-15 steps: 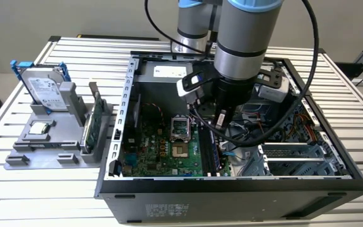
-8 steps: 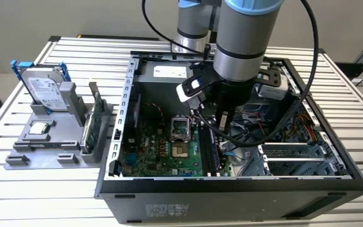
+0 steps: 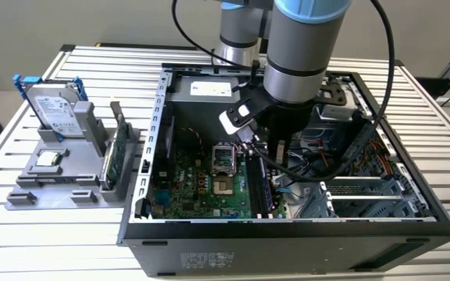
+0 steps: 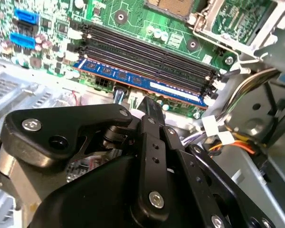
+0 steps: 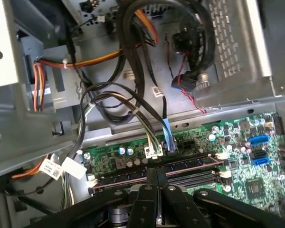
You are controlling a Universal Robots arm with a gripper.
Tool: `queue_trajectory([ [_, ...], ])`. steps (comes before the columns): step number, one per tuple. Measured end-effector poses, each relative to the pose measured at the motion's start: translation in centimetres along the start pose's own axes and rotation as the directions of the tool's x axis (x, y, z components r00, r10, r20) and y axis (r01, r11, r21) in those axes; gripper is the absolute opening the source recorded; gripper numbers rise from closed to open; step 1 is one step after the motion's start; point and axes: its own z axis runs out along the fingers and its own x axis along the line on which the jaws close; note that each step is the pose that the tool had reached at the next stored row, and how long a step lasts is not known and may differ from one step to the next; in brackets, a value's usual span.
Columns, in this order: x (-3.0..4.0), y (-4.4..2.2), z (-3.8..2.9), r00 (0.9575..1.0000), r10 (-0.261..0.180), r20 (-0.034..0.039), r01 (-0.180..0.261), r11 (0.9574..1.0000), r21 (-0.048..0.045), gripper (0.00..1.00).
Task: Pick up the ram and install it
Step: 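Press down the ram until it locks into place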
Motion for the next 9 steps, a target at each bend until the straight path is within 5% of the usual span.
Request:
queue_trajectory([
  [9,-0.02,-0.16,0.26,0.9946,-0.103,-0.0077,0.103,0.9947,0.0014,0.00],
])
